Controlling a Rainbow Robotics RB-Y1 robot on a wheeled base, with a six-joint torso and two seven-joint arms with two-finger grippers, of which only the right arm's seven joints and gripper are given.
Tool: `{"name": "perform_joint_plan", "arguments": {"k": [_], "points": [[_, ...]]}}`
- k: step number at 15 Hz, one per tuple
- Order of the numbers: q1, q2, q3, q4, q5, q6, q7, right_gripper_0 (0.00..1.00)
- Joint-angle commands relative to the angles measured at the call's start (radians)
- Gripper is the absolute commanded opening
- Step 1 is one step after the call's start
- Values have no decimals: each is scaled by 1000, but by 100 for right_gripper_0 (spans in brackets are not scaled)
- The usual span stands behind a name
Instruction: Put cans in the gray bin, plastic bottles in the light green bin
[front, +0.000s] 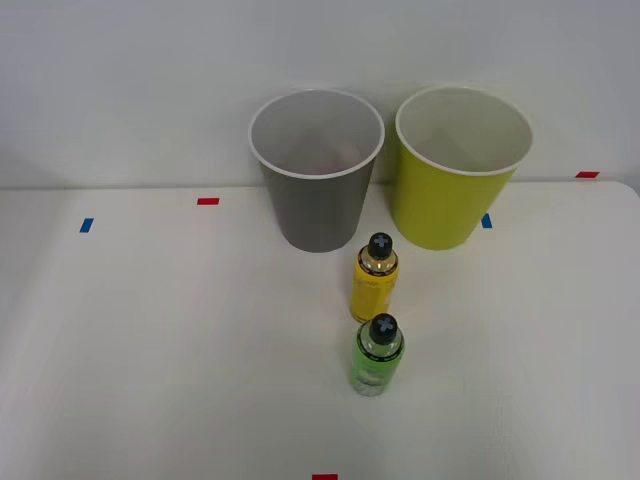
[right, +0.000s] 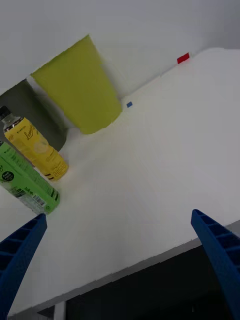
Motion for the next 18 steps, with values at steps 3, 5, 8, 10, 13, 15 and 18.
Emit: {"name": "perform_joint_plan", "arguments": {"k": [3, 5, 8, 10, 13, 15, 18], "points": [[-37, -1, 79, -4, -63, 66, 348, 100], [-37, -1, 93, -4, -70, 66, 405, 100], [-37, -1, 105, -4, -47, 66, 417, 100], [-35, -1, 113, -4, -35, 66, 433, 100], [-35, 0, 110, -4, -32, 66, 448, 100], [-37, -1, 101, -4, -30, 66, 453, 100], [-35, -5, 95, -4, -34, 66, 445, 100]]}}
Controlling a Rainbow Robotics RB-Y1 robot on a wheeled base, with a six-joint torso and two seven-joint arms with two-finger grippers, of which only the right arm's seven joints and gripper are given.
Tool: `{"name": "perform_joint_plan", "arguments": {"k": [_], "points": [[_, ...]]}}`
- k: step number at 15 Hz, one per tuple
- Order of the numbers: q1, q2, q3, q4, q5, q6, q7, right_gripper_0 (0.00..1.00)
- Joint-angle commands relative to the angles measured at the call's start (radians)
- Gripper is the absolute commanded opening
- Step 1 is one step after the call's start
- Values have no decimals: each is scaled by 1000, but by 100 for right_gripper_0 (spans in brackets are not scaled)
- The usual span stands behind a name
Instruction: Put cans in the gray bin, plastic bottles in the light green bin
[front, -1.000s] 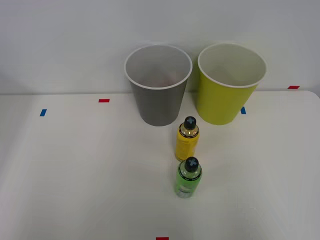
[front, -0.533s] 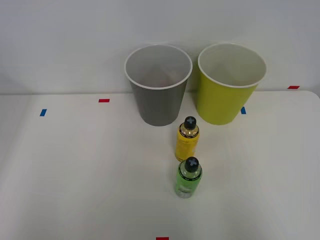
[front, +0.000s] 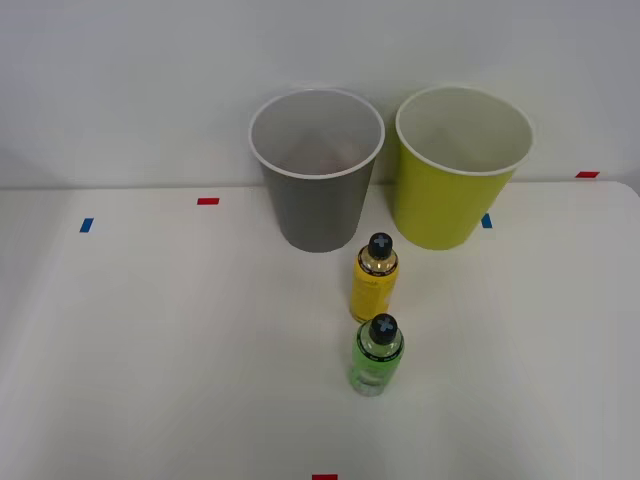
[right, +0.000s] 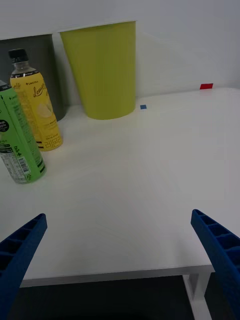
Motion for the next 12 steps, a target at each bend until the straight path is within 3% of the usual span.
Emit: {"name": "perform_joint_plan", "arguments": {"k": [1, 12], "points": [[-1, -3, -5, 0, -3, 0, -6, 100], [-1, -33, -60, -25, 6, 0, 3, 100]]}}
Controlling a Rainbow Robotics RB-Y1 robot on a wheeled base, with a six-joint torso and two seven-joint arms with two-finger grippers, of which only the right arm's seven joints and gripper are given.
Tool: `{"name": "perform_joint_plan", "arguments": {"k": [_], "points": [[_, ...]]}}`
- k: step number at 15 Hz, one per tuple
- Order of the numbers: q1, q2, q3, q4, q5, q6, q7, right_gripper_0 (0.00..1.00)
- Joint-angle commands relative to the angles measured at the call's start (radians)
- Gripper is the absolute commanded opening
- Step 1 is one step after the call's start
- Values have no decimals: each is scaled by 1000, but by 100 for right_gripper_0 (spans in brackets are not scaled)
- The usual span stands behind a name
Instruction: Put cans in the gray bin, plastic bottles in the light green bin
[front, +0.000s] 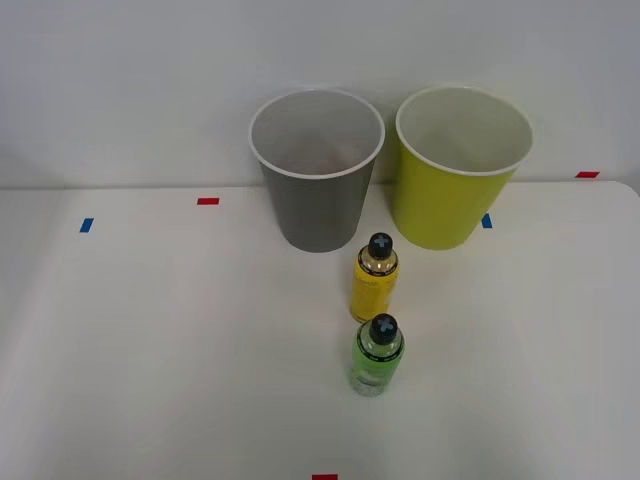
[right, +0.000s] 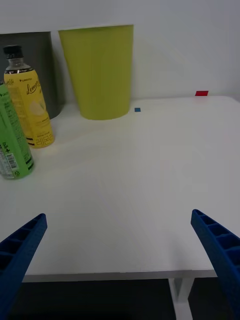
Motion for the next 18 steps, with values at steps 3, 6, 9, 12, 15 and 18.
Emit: {"name": "perform_joint_plan", "arguments": {"k": [3, 6, 9, 12, 15, 18], "points": [[1, -3, -25, -12, 12, 0, -44, 100], [1, -3, -51, -17, 56, 0, -118, 100], [-1, -3, -54, -17, 56, 0, -109, 100], [1, -4, -56, -17, 56, -3, -103, 100], [1, -4, -56, -17, 56, -3, -103, 100], [1, -4, -56, -17, 56, -3, -103, 100]]}}
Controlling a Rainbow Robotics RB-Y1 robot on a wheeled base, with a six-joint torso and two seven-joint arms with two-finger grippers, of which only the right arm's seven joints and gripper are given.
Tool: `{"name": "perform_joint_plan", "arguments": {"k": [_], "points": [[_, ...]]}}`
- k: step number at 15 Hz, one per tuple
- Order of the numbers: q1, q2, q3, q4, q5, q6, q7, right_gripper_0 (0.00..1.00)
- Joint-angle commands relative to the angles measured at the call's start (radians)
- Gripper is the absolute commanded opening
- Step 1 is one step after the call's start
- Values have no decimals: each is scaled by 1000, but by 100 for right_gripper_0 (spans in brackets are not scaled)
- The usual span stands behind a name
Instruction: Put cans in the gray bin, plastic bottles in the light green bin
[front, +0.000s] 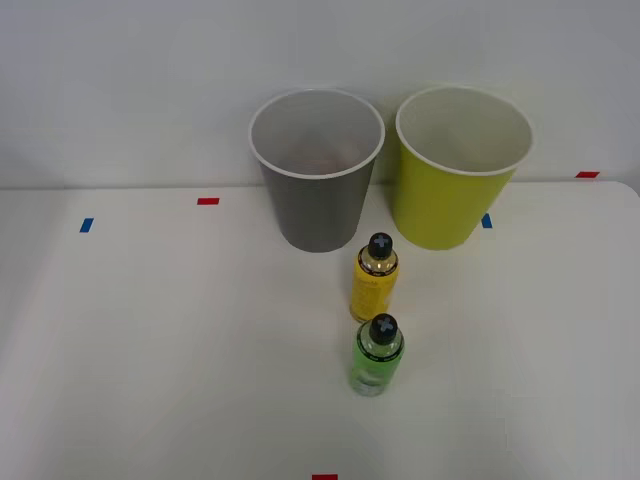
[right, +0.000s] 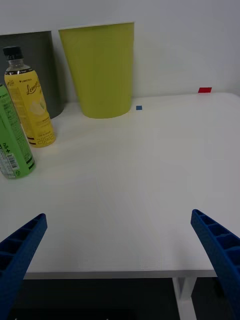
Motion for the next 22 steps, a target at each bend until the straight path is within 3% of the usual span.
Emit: {"name": "perform_joint_plan", "arguments": {"k": [1, 22], "points": [[0, 0, 0, 0, 0, 0, 0, 100], [0, 0, 0, 0, 0, 0, 0, 100]]}}
